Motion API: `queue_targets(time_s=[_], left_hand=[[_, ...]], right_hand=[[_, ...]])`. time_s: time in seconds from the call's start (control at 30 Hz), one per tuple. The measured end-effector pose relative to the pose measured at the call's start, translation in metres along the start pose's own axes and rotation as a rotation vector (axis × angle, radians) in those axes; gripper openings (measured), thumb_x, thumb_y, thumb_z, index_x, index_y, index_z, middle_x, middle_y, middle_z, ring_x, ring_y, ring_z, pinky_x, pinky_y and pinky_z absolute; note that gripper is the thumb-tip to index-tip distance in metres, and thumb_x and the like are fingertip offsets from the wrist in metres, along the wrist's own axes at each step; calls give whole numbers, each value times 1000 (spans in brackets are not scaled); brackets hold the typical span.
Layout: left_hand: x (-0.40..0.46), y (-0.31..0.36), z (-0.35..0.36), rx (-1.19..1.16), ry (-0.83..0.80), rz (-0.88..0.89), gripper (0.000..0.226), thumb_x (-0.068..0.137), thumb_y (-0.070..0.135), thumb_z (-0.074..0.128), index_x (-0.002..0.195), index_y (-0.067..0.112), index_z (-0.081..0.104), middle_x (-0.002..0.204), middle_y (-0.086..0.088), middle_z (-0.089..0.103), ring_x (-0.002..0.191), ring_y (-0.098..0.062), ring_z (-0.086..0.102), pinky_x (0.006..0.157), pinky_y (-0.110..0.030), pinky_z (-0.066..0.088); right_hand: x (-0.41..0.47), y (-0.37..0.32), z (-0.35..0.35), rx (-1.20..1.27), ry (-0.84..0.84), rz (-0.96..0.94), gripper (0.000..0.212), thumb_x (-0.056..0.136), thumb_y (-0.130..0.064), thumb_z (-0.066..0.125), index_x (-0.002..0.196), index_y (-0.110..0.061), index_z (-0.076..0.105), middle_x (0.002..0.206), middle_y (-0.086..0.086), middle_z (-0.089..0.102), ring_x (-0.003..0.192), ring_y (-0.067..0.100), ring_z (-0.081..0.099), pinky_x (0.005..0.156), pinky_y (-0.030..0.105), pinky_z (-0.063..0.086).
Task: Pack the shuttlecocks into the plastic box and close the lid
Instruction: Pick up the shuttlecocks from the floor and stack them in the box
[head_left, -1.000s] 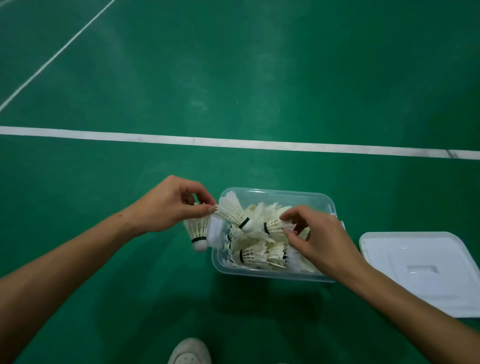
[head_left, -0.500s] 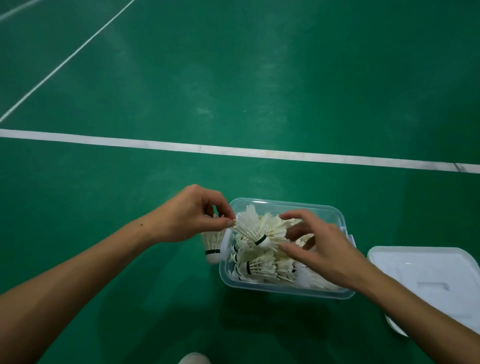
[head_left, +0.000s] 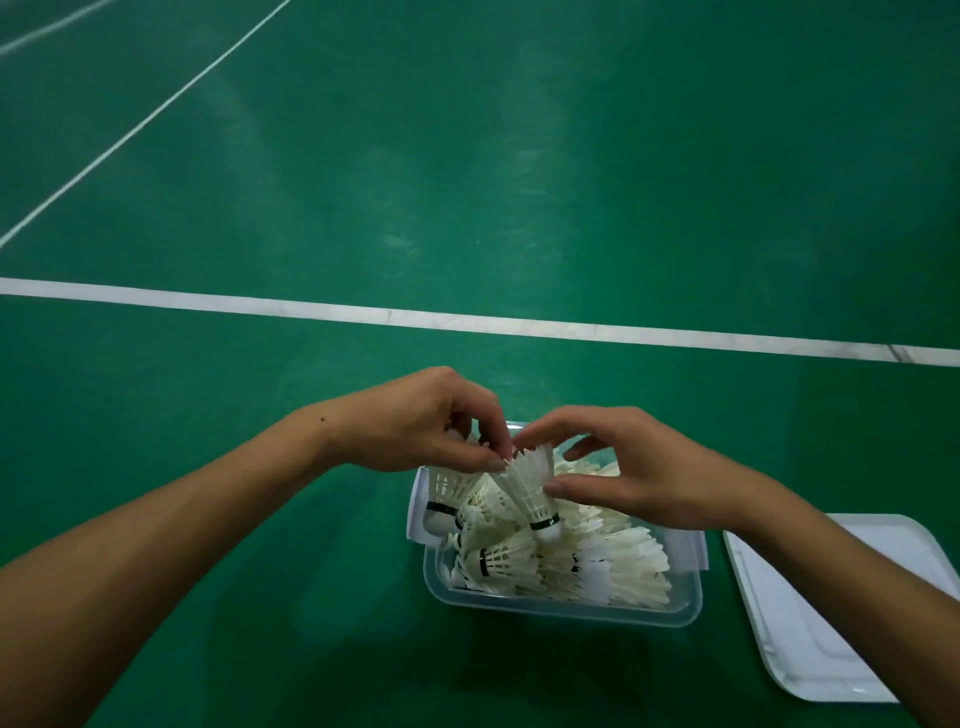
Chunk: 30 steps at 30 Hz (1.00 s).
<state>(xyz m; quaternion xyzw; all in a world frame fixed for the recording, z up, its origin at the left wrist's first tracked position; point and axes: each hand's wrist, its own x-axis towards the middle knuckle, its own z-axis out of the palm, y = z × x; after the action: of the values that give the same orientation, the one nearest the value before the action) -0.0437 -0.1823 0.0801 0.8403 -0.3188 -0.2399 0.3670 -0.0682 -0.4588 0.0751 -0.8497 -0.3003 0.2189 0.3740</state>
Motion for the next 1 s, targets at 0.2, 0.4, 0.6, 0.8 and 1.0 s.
queue_targets(time_s=[0.2,0.4,0.6,0.8,1.0], left_hand=[[4,5,7,23,110,53,9,93,27,78,102,29,77,86,14,71,73,-20,60,69,-38,53],[-1,-2,20,-88,399,15,23,89,28,81,110,26,74,86,3,70,73,-30,62,68,-39,54],[-4,-20,56,-90,475,-105,28,82,40,82,107,29,77,88,10,73,75,-12,68,72,-25,56],[1,-16,76,102,469,-107,18,89,44,76,104,35,79,96,20,75,87,2,67,81,-37,59],[7,-16,85,95,461,-123,18,91,44,75,107,37,78,100,22,74,91,2,67,81,-41,59]], right_hand=[[-5,5,-2,73,64,55,18,92,-30,80,110,-28,75,106,-15,75,104,8,72,97,35,59],[-59,26,-7,55,530,170,18,80,-36,85,95,-32,76,94,-18,77,93,6,74,89,33,60],[-92,38,32,142,723,354,16,79,-29,88,90,-29,76,84,-12,78,79,10,75,76,34,63],[-76,30,68,212,703,360,16,82,-25,89,86,-31,75,80,-9,77,74,12,74,71,29,61],[-58,35,80,262,595,425,17,82,-23,90,87,-26,74,80,-8,77,74,8,74,74,30,64]])
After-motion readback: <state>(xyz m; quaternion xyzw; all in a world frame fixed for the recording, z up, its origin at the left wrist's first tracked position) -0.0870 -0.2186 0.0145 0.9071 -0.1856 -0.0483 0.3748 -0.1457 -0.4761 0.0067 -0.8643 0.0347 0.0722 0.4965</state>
